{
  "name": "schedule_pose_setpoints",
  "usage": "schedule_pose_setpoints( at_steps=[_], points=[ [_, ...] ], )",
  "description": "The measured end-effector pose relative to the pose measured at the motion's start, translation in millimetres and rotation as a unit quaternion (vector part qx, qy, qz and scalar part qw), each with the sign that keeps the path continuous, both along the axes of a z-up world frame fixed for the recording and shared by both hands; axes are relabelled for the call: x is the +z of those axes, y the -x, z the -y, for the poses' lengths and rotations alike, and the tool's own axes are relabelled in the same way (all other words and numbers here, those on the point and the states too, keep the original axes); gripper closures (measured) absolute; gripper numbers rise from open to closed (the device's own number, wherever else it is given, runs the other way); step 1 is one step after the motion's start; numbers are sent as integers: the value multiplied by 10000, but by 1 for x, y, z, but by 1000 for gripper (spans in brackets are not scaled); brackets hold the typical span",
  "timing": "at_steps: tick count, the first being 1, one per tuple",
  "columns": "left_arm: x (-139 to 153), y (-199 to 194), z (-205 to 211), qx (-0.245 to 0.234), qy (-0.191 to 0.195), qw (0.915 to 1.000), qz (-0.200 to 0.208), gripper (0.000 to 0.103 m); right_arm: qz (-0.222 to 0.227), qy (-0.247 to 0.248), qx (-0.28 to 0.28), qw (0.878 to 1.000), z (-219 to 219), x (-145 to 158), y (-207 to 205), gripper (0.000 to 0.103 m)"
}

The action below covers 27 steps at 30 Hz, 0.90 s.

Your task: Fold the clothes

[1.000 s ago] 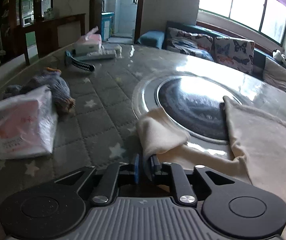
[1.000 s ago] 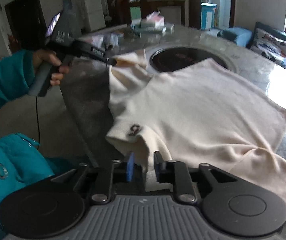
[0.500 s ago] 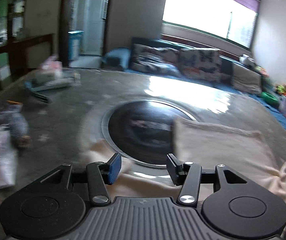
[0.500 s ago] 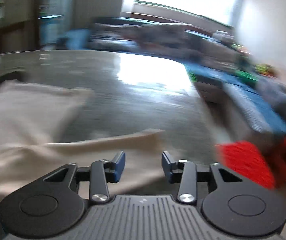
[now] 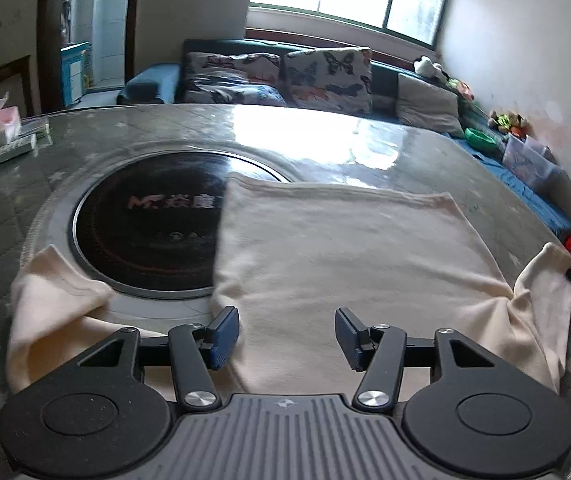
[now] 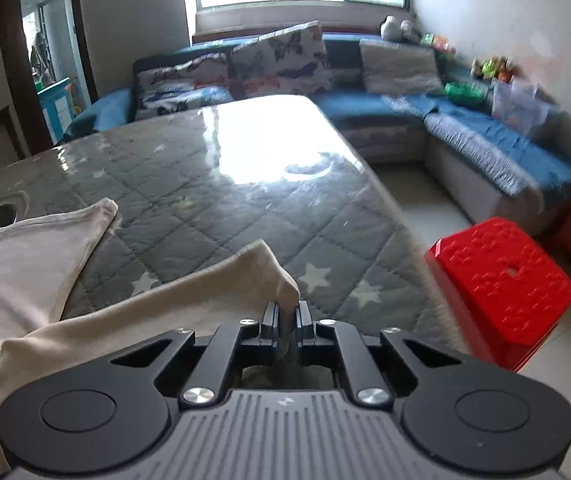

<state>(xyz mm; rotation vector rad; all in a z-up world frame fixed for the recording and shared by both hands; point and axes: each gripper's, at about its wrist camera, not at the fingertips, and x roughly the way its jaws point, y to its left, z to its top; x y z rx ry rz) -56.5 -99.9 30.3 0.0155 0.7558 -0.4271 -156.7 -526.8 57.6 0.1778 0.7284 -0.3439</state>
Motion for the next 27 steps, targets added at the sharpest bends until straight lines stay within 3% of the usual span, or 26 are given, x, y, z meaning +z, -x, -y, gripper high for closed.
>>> schedule_pose_setpoints(
  at_steps=[8, 13, 17, 21, 27],
  points=[
    [-9, 4, 7, -147, -107, 9998, 25, 42, 72, 671, -468, 9966, -4, 32, 59, 96],
    [-10, 9, 10, -282, -198, 9994, 76, 37, -463, 427, -742, 9953, 8, 5, 60, 94],
    [-6, 8, 6, -276, -154, 9995, 65, 37, -557, 805, -766, 9922, -1, 8, 54, 84],
    [-2, 10, 8, -318, -115, 9994, 114, 35, -314, 808, -289, 9958, -14, 29, 37, 84],
    [-3, 12, 10, -385, -103, 9992, 82, 34, -73, -161, 933, 9955, -45, 40, -27, 84]
  ],
)
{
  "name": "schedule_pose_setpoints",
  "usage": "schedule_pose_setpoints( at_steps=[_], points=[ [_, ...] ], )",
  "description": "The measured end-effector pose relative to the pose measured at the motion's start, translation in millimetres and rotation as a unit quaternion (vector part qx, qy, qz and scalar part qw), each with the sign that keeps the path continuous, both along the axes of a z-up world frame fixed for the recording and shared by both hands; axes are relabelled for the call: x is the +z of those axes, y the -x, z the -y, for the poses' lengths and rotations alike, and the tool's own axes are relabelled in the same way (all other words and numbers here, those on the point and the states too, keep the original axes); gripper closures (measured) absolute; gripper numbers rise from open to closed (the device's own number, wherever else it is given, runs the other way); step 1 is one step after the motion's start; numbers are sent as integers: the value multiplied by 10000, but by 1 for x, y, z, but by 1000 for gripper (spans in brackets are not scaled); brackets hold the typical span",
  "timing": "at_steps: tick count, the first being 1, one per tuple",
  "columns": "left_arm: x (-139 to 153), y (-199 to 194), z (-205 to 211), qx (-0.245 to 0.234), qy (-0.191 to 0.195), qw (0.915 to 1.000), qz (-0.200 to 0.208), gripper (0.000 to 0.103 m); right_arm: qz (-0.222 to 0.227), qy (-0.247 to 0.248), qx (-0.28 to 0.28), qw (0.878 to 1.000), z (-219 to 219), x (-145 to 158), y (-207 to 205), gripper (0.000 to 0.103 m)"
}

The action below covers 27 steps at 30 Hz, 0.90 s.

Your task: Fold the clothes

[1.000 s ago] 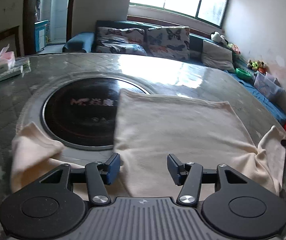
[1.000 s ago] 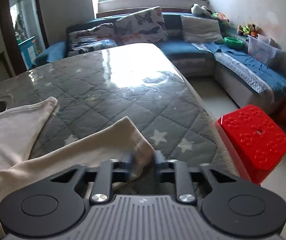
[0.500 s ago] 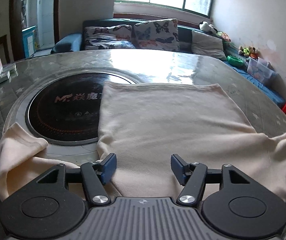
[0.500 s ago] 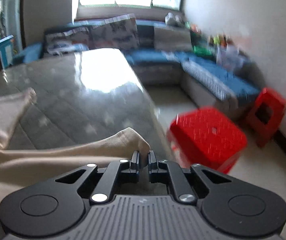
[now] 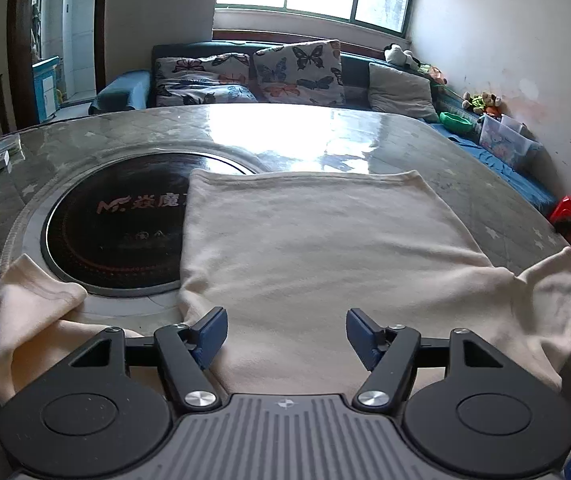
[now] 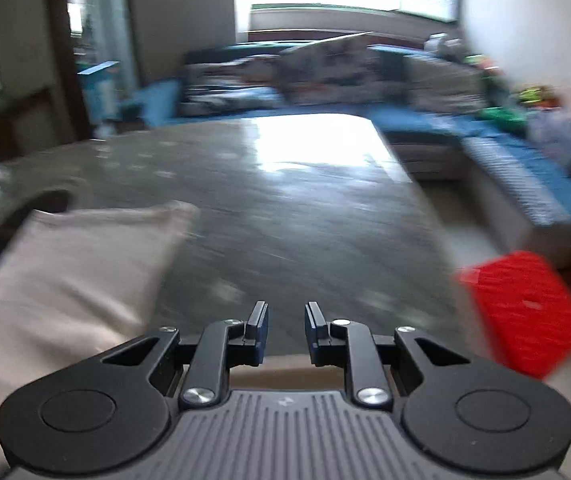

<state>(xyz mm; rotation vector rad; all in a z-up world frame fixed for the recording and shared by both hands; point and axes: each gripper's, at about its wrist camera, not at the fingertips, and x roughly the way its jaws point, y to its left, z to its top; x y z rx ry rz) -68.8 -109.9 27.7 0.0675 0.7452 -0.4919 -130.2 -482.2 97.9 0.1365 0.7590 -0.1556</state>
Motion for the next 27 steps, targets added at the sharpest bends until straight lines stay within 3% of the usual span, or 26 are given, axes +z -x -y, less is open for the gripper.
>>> schedule_pose_setpoints(
  at_steps=[4, 8, 15, 27],
  points=[
    [0, -9, -4, 105, -3, 9999, -21, 34, -36, -187, 598, 9980, -23, -2, -53, 85],
    [-2, -21, -4, 144, 45, 9999, -85, 34, -237, -145, 843, 9961, -41, -18, -100, 85],
    [-7, -52, 8, -29, 144, 9997, -191, 35, -473, -258, 756, 9957, -44, -39, -145, 86],
    [-9, -135, 25, 219, 265, 9989, -334, 34, -494, -31, 790, 9956, -50, -45, -193, 87]
  ],
)
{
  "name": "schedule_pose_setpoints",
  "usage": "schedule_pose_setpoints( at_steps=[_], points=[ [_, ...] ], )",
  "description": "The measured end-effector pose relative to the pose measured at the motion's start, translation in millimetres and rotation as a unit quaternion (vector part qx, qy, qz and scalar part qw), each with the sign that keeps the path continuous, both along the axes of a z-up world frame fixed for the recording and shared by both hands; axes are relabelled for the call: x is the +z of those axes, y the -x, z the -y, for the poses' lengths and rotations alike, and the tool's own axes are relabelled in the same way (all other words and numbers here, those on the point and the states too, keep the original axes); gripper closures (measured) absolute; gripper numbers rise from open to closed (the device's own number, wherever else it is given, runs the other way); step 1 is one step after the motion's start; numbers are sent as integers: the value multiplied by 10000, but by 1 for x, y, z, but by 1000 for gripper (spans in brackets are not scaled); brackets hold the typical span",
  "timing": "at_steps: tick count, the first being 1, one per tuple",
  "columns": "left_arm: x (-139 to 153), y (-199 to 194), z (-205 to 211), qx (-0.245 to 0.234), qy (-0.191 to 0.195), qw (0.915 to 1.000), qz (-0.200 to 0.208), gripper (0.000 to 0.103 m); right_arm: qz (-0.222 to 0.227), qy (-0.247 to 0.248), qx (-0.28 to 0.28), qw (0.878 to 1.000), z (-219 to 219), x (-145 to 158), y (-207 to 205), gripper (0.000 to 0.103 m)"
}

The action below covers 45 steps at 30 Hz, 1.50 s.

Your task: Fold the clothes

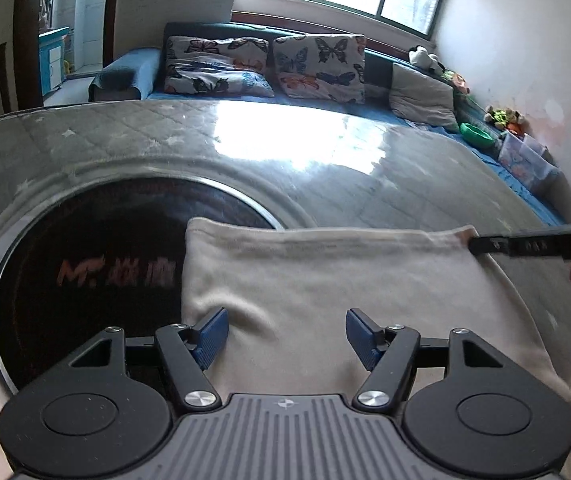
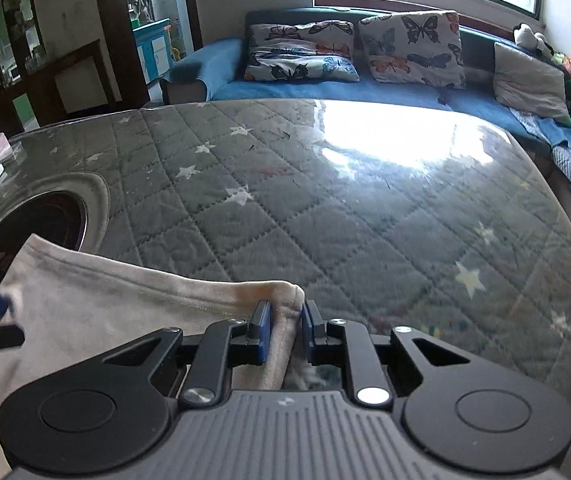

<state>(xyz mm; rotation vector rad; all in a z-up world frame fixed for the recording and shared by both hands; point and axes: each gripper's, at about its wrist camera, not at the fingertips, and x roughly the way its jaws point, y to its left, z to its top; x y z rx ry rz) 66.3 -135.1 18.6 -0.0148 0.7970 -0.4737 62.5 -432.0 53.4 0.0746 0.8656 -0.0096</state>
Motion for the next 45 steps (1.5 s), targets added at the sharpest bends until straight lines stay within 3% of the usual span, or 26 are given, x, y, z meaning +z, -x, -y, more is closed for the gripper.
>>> schedule_pose_setpoints(
  at_steps=[10, 16, 20, 23, 25, 27, 30, 32, 35, 37, 40, 42, 45],
  points=[
    [2, -12, -9, 245, 27, 9997, 7, 34, 130, 388, 280, 9988, -13, 8, 0, 86],
    [8, -16, -1, 298, 211, 9993, 72, 35, 86, 282, 426, 9987, -23, 6, 4, 86],
    [3, -32, 4, 476, 74, 9988, -84, 44, 84, 268, 368, 9989, -21, 3, -2, 86],
    [2, -37, 2, 537, 10, 9986, 7, 44, 68, 320, 376, 9988, -21, 5, -3, 86],
    [3, -37, 0, 561, 35, 9984, -18, 43, 85, 400, 444, 9982, -24, 7, 0, 81],
    [6, -31, 0, 530, -55, 9986, 29, 39, 134, 428, 469, 9979, -27, 11, 7, 59],
    [13, -17, -3, 542, -213, 9981, 196, 29, 219, 441, 616, 9969, -34, 18, 22, 55],
    [18, -7, -7, 520, -265, 9979, 285, 27, 284, 379, 709, 9964, -40, 23, 36, 44],
    [24, 12, -20, 571, -323, 9969, 430, 21, 366, 340, 889, 9948, -51, 30, 61, 36],
    [27, 25, -29, 634, -402, 9959, 510, 18, 400, 317, 1005, 9936, -59, 33, 79, 22],
    [30, 48, -46, 706, -567, 9932, 727, 13, 474, 349, 1210, 9909, -73, 33, 106, 17],
    [30, 64, -59, 778, -641, 9907, 910, 3, 512, 411, 1343, 9888, -82, 31, 125, 5],
    [28, 84, -78, 893, -704, 9882, 1026, 1, 618, 597, 1487, 9851, -95, 27, 149, 0]
  ],
)
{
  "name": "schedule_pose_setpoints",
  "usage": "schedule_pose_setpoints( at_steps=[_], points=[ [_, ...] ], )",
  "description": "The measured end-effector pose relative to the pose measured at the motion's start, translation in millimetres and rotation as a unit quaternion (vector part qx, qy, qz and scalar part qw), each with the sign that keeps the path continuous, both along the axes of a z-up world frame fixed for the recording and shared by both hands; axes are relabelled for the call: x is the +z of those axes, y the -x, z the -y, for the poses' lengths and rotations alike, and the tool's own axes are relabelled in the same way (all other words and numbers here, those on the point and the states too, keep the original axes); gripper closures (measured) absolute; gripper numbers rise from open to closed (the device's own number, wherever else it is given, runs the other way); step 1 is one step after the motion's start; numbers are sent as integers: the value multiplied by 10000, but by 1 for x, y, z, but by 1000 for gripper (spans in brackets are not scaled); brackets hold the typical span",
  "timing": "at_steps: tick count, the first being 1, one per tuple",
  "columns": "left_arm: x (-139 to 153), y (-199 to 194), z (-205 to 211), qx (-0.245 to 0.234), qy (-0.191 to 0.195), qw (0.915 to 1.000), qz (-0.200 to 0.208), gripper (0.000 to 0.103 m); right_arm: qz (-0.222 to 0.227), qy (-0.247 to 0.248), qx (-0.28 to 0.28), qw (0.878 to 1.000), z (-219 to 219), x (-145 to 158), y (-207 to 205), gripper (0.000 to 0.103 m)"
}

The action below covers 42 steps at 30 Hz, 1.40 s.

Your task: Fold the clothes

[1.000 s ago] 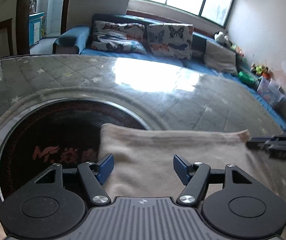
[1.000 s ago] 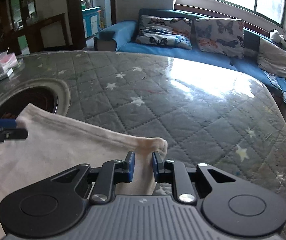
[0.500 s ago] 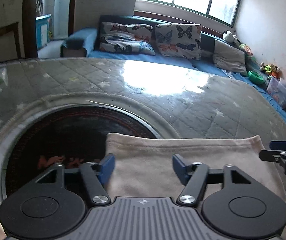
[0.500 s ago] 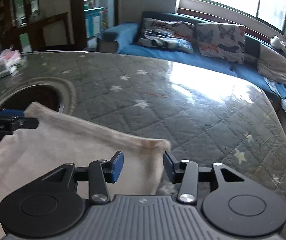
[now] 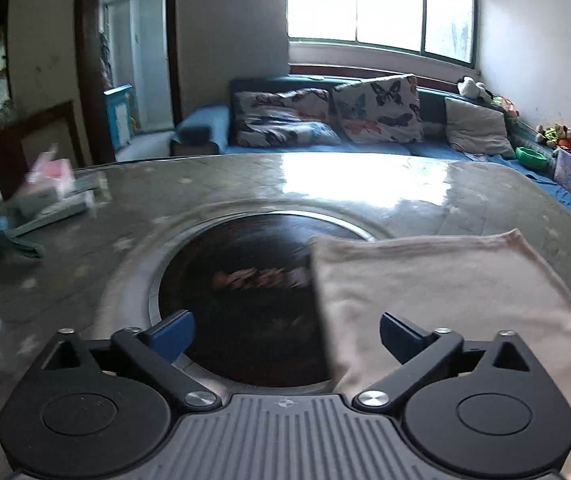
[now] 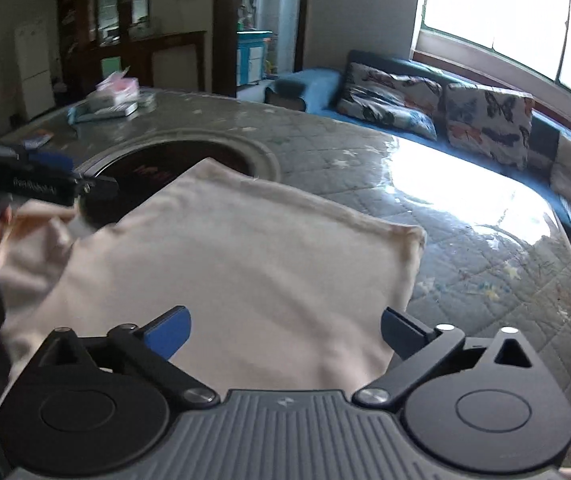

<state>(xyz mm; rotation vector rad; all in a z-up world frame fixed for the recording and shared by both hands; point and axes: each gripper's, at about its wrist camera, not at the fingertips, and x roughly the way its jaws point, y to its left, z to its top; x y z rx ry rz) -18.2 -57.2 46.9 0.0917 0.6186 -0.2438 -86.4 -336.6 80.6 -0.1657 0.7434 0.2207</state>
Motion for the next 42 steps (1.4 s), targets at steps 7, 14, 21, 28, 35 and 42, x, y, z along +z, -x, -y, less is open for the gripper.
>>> schedule_pose_setpoints(
  at_steps=[7, 14, 21, 28, 35, 42],
  points=[
    [-7, 32, -25, -77, 35, 9999, 133, 4, -119, -58, -169, 9998, -4, -16, 22, 0],
    [-12, 29, -32, -53, -96, 9999, 114, 20, -254, -270, -445, 9983, 3, -27, 25, 0],
    [-25, 24, -51, 45, -357, 9992, -164, 48, -270, -303, -426, 9983, 1, -29, 25, 0],
    [-22, 32, -82, 449, -190, 9988, -62, 87, -339, -305, -379, 9982, -1, -31, 24, 0],
    [-21, 51, -126, 1546, 41, 9880, 24, 92, -380, -324, -367, 9981, -2, -33, 21, 0],
    [-22, 73, -156, 2299, 124, 9731, -40, 88, -374, -323, -329, 9982, -5, -32, 20, 0]
  ],
)
